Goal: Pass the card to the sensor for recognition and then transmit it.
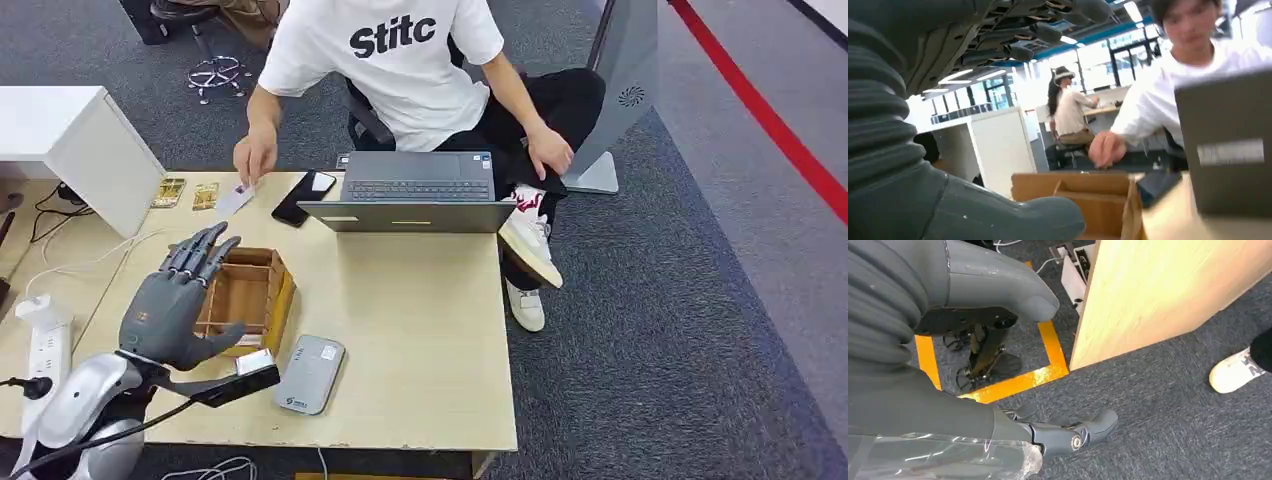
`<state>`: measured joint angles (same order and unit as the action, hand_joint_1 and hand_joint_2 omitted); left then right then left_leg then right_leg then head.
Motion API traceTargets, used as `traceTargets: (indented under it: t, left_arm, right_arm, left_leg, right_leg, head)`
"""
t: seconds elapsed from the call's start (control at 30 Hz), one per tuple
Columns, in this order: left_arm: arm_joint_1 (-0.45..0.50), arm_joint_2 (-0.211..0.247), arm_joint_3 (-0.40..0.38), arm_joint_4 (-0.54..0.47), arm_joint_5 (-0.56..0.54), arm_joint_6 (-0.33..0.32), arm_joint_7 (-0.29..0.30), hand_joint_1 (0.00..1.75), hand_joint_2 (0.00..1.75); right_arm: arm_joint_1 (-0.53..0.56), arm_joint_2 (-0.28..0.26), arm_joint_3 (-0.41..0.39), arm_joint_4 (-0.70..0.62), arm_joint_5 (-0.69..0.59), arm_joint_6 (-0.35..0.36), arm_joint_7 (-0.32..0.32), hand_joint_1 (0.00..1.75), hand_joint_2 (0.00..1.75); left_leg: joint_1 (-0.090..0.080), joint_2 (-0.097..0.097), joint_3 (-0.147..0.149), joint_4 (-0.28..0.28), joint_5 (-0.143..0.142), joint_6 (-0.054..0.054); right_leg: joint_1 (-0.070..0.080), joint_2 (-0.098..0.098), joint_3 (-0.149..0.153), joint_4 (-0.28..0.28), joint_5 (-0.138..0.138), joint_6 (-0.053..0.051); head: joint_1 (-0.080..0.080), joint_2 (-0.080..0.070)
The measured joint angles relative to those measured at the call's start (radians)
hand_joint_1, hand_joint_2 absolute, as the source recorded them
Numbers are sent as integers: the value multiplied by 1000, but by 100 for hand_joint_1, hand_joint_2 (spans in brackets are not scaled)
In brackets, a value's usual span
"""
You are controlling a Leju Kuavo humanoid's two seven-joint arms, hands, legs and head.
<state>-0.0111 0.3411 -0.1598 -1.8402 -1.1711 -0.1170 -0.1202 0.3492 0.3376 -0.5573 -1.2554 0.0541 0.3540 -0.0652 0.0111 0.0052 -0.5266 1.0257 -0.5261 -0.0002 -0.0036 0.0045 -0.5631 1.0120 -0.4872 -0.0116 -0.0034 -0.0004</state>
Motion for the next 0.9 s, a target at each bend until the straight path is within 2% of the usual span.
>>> traceTargets:
  t: [0.17, 0.37, 0.6, 0.9]
  left_arm:
    - [81, 69, -2, 3, 3, -18, -2, 0, 175]
    - [122, 116, -2, 40, -58, -29, 47, 0, 175]
    - [126, 117, 3, 100, -103, -5, 65, 0, 175]
    - [108, 74, 18, 155, -190, 70, 54, 0, 175]
  right_arm:
    - [-14, 0, -35, 2, 27, 22, 0, 0, 175]
    - [-28, 0, -51, 5, 37, 25, 1, 0, 175]
    - [-34, 0, -51, 6, 30, 18, 3, 0, 175]
    - [-33, 0, -42, 6, 7, 2, 1, 0, 175]
  left_leg:
    - [0, 0, 0, 0, 0, 0]
    - [0, 0, 0, 0, 0, 0]
    - [0, 0, 0, 0, 0, 0]
    - [0, 0, 0, 0, 0, 0]
  right_leg:
    - [0, 0, 0, 0, 0, 0]
    - [0, 0, 0, 0, 0, 0]
    - [0, -1, 0, 0, 0, 0]
    - [0, -1, 0, 0, 0, 0]
  head:
    - [-1, 0]
    - [0, 0]
    - [0, 0]
    - [0, 0]
